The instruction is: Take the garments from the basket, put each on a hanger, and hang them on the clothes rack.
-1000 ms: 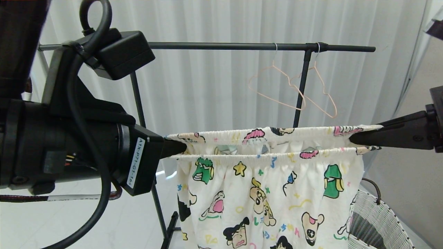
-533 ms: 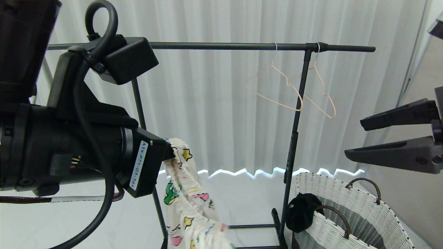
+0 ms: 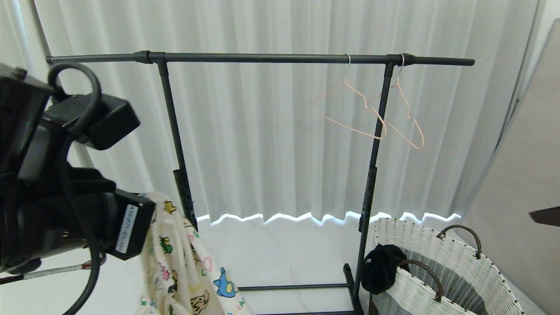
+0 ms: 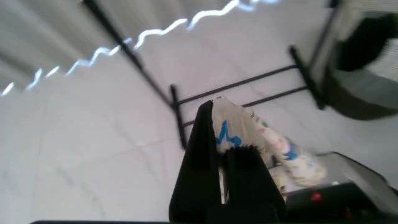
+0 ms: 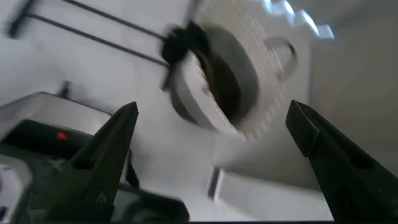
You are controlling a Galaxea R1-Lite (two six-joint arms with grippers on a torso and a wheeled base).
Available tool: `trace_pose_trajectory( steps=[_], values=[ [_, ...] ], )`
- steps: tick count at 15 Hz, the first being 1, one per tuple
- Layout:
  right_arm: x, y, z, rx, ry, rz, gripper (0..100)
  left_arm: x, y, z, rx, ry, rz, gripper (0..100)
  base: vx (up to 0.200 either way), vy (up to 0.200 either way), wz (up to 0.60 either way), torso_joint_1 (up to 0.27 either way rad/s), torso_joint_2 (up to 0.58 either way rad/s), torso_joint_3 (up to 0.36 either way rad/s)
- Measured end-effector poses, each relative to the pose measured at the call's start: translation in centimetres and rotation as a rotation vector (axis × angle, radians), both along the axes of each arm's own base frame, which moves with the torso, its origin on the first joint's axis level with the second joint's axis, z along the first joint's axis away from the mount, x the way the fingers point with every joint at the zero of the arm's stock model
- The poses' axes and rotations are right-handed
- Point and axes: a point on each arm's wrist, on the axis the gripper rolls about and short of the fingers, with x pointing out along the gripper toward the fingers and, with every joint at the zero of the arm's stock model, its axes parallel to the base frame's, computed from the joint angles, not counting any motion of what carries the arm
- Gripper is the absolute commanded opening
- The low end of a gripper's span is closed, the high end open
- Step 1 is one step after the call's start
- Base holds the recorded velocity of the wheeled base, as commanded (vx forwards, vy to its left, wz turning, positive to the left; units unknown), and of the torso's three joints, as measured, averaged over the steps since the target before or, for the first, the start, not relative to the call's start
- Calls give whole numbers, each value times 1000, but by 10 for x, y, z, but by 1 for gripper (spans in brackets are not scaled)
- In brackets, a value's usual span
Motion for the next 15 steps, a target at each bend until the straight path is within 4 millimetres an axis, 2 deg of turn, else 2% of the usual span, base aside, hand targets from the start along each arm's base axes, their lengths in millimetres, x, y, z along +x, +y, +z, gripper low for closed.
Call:
trace_pose_trajectory(
  steps=[3, 6, 9, 15],
  values=[
    [-9, -29, -10, -42, 32, -229, 100, -9, 37, -17, 25, 14, 177, 0, 0, 0, 0, 0, 0, 0],
    [-11, -36, -16, -26, -19, -295, 100, -16, 55, -21, 18, 7, 276, 0, 0, 0, 0, 0, 0, 0],
    [-8, -37, -17, -18, -66, -303, 100, -18, 60, -21, 15, 2, 304, 0, 0, 0, 0, 65, -179, -107],
    [-1, -36, -17, 3, -126, -304, 100, -19, 61, -21, 19, -1, 303, 0, 0, 0, 0, 175, -443, -260]
  ],
)
